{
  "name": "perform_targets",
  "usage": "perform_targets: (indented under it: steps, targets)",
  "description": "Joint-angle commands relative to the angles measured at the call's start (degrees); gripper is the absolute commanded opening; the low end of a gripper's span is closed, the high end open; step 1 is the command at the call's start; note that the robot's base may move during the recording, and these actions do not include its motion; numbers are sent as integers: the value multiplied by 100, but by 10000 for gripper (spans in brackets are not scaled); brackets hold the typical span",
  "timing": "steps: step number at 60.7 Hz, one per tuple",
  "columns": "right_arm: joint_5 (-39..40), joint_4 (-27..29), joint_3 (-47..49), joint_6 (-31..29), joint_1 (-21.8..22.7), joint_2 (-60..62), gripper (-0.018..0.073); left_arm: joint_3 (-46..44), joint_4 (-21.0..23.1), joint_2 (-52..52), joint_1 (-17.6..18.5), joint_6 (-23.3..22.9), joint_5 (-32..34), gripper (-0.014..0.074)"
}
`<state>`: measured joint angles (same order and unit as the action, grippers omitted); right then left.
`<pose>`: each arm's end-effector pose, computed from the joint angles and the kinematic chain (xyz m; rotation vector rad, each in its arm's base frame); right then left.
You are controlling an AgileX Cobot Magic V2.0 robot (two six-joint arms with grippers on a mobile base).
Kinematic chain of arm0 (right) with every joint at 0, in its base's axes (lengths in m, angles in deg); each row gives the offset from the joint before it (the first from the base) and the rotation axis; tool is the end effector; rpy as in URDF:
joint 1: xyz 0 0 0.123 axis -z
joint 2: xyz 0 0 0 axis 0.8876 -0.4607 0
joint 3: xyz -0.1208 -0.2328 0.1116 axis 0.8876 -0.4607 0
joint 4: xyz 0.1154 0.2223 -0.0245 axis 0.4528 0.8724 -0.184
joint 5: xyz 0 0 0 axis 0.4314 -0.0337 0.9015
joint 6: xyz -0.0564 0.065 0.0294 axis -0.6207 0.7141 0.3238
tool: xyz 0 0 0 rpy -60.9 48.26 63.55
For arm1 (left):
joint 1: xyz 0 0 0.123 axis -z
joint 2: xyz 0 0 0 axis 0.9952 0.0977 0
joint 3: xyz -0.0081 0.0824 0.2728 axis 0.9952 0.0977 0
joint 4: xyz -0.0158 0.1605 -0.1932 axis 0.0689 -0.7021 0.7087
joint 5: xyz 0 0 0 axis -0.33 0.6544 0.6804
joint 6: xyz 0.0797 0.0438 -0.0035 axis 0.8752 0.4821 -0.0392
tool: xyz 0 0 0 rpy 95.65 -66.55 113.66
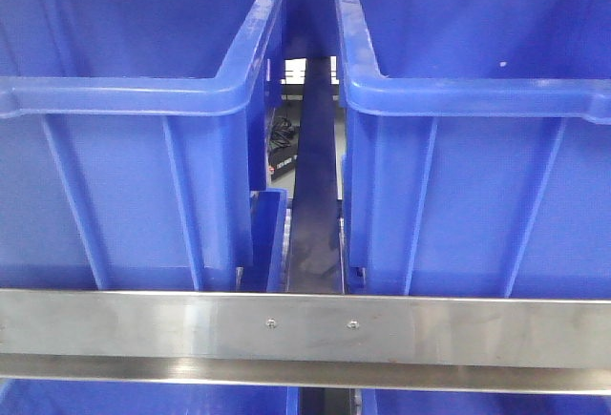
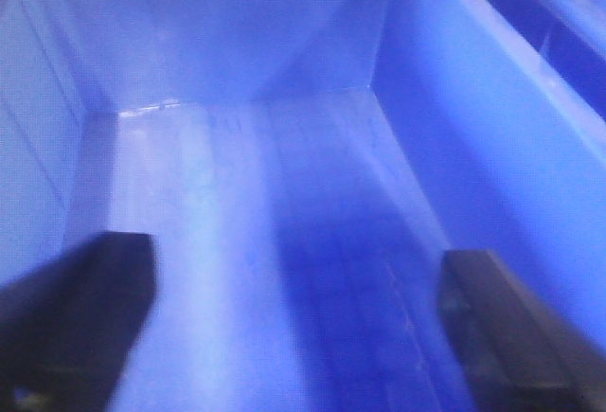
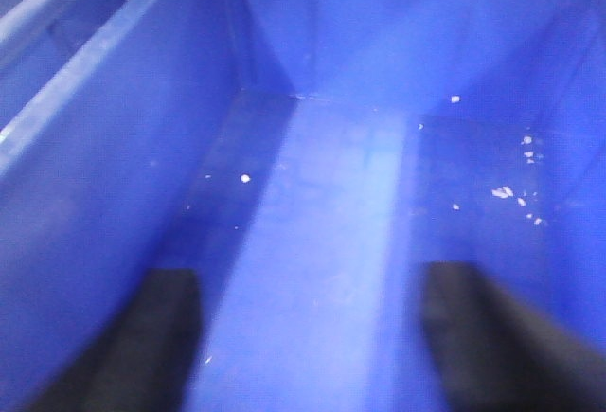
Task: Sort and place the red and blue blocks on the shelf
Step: 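Open both grippers to release the cubes into the bins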
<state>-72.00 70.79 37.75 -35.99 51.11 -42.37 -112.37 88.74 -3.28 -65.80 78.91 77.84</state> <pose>0.2132 0.0430 0.3161 -0.1374 1.8068 0.1734 0.2225 -0.0726 0.3072 0.2551 1.7981 -0.2255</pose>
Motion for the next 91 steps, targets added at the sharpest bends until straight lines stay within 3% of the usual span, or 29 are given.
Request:
perform_targets:
  steps: [1,8,20,25,33,41,61,91]
  targets:
    - [238,-8,232,-37,-7,303,292,-219,28,-329,43,0,524,325]
    - [-37,-8,232,-37,-1,547,33,-219,28,-606,43,0,511,109]
    - [-160,149,232,-37,261,953,68,-219,113,-1093,-4,0,326,126]
    - [-416,185,211,-37,482,1231,50,-208,427,-1366,-203,0,65,126]
    - [-587,180,-69,-37,691,1783,50,100,470,-1848,-473,0,-7,126]
    - [-423,166,-560,-37,698,2405,50,621,513,-2398,-745,0,5,126]
    - [-194,177,-1466,-37,698,3795,52,1565,535,-3735,-1031,0,84,126]
    - [-215,177,-1529,-37,698,3967,52,1610,535,-3877,-1088,0,82,125]
